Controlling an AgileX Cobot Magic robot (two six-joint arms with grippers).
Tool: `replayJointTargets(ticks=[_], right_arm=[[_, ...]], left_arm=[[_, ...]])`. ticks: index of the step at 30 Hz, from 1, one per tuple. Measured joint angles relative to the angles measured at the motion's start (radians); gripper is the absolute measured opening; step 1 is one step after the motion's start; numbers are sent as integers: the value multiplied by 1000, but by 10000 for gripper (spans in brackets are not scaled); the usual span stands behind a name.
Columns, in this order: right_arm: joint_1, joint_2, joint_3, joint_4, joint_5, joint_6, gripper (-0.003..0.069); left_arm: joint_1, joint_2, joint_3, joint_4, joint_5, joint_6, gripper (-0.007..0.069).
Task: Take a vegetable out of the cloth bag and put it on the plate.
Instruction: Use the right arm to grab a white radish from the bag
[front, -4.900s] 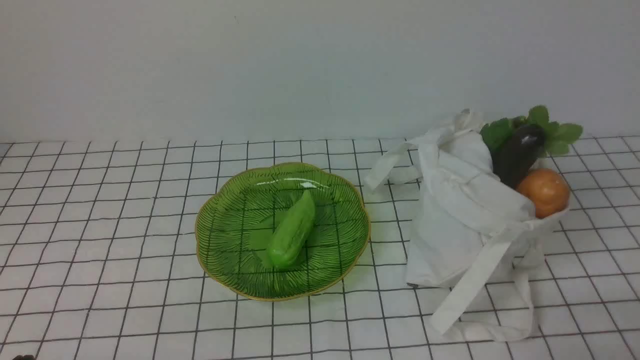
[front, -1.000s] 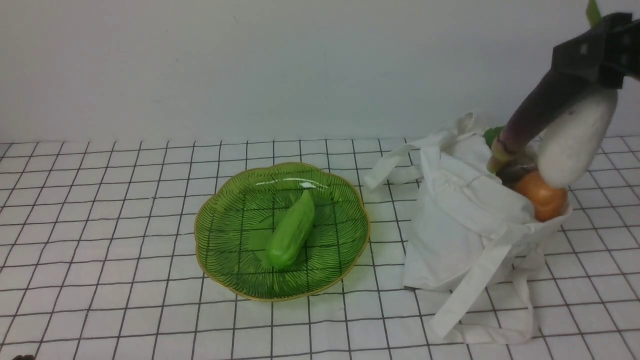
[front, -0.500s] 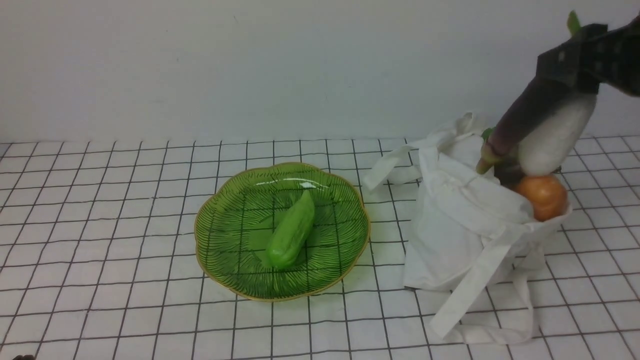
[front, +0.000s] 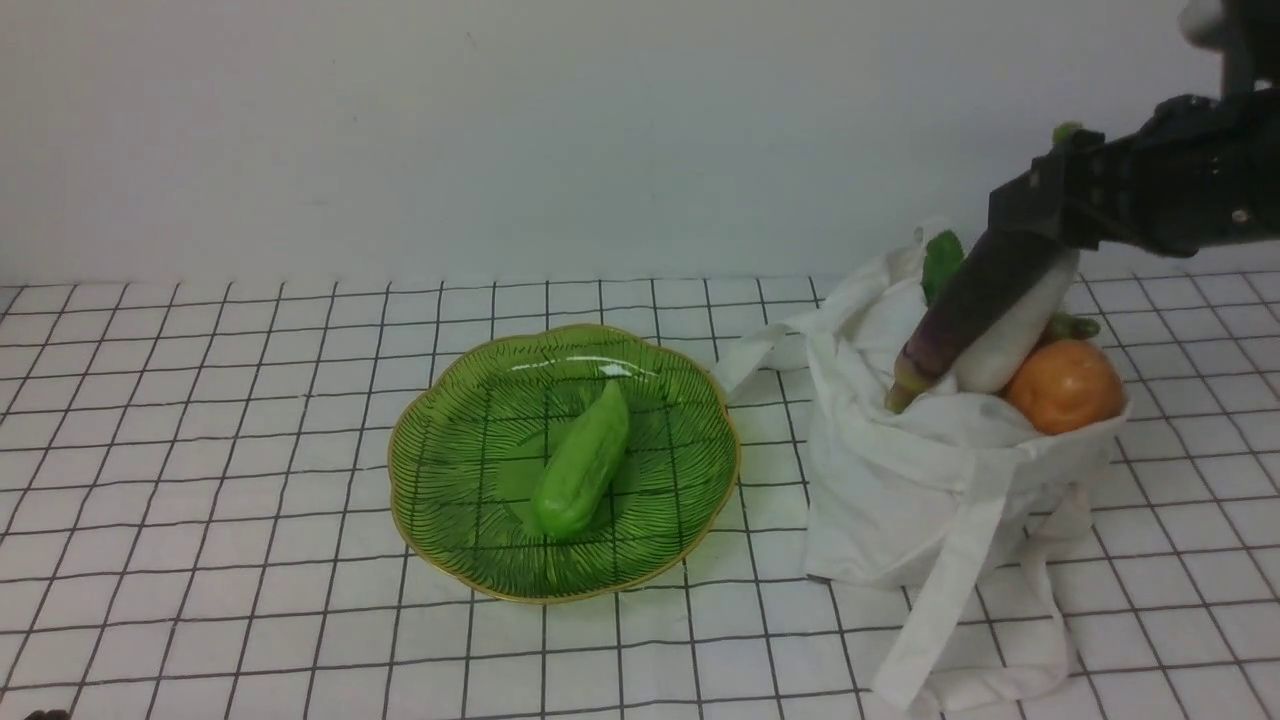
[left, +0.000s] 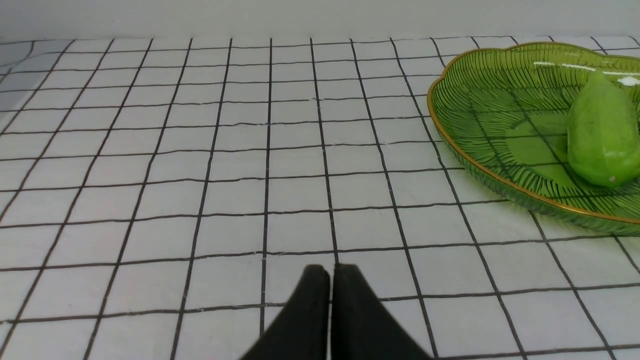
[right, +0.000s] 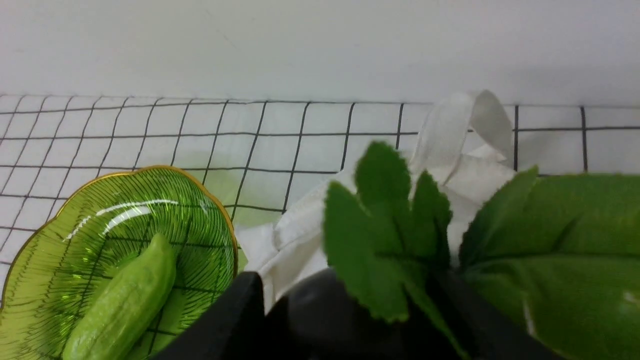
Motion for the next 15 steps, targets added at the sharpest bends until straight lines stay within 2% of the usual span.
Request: replayJointTargets(ticks=[15], right_arm=[[0, 47, -9, 23, 33, -4, 377]], left_arm=[[0, 0, 0, 0, 0, 0, -8]])
